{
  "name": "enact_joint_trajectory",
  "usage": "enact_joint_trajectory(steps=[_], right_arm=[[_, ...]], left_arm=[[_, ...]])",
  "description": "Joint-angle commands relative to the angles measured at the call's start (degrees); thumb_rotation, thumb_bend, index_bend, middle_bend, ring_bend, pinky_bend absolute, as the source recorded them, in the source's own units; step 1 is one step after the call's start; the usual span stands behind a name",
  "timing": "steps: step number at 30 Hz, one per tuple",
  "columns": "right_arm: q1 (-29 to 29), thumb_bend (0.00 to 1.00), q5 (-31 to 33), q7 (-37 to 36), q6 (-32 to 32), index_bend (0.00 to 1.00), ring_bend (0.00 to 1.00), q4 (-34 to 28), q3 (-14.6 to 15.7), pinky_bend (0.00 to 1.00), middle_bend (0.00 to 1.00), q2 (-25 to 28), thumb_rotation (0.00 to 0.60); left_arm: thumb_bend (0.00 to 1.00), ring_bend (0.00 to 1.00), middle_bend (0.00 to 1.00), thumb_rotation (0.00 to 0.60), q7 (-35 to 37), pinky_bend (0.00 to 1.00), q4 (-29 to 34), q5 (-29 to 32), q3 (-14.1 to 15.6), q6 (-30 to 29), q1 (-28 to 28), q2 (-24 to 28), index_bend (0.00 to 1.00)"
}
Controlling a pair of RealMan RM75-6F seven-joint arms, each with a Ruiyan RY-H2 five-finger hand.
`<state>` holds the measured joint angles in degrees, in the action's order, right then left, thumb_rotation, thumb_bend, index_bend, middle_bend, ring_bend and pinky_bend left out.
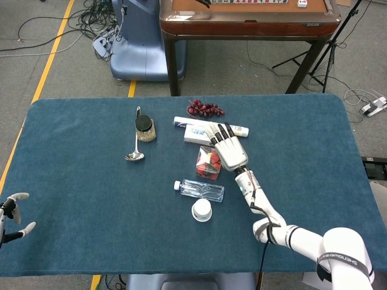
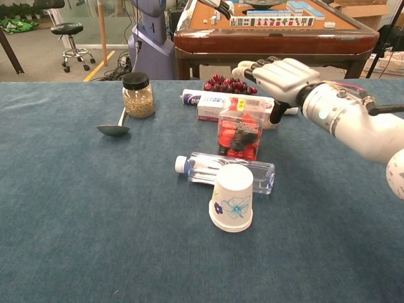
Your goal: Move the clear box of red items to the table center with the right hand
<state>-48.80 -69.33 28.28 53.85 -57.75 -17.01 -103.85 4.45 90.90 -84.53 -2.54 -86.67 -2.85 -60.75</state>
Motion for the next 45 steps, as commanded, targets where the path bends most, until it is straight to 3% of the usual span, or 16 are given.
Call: enact_joint_trajectory(steps=[1, 8, 19, 24, 28, 35, 45], right_arm=[[-0.3, 0.00, 0.0, -0.3, 0.2, 0.00, 0.00, 0.0, 0.0, 0.03, 0.00, 0.1, 0.600], [3.9, 0.00, -1.1, 1.0, 4.5, 0.00, 0.00, -8.8, 2.4, 0.03, 0.00, 6.9, 0.600], [19.0, 0.00, -0.6, 7.7, 17.0, 0.00, 0.00, -34.0, 10.8, 0.03, 0.00, 27.6, 0.600], [26.5, 0.00, 0.3, 4.6, 23.6, 0.00, 0.00, -40.5, 13.6, 0.03, 0.00, 35.1, 0.600], [31.3, 0.00, -1.2, 1.3, 28.0, 0.00, 0.00, -42.0, 15.5, 0.03, 0.00, 38.6, 0.600], [38.1, 0.00, -6.6, -6.9, 34.8, 0.03, 0.00, -40.6, 18.0, 0.03, 0.03, 39.8, 0.600], [40.9, 0.00, -7.8, -12.0, 36.5, 0.07, 0.00, -38.3, 16.2, 0.03, 0.05, 40.5, 0.600]], left_arm=[[0.02, 0.56, 0.67, 0.600, 0.1, 0.85, 0.0, 0.0, 0.0, 0.0, 0.1, 0.1, 0.31], [0.02, 0.56, 0.67, 0.600, -0.2, 0.85, -0.3, 0.0, 0.1, 0.5, -0.1, -0.1, 0.31], [0.02, 0.55, 0.67, 0.600, -1.7, 0.84, 0.4, -3.0, 0.7, -1.1, -0.1, -0.4, 0.32], [0.02, 0.47, 0.56, 0.600, -4.8, 0.69, 1.6, -5.5, 1.6, -1.9, -0.1, -0.4, 0.33], [0.02, 0.45, 0.53, 0.600, -6.4, 0.58, 1.4, -7.2, 1.8, -3.0, -0.1, -1.4, 0.33], [0.02, 0.45, 0.52, 0.600, -8.5, 0.56, 1.5, -8.0, 2.0, -3.7, 0.1, -2.0, 0.33], [0.02, 0.43, 0.49, 0.600, -8.9, 0.56, 1.8, -7.2, 1.8, -1.9, -0.8, -2.3, 0.32]])
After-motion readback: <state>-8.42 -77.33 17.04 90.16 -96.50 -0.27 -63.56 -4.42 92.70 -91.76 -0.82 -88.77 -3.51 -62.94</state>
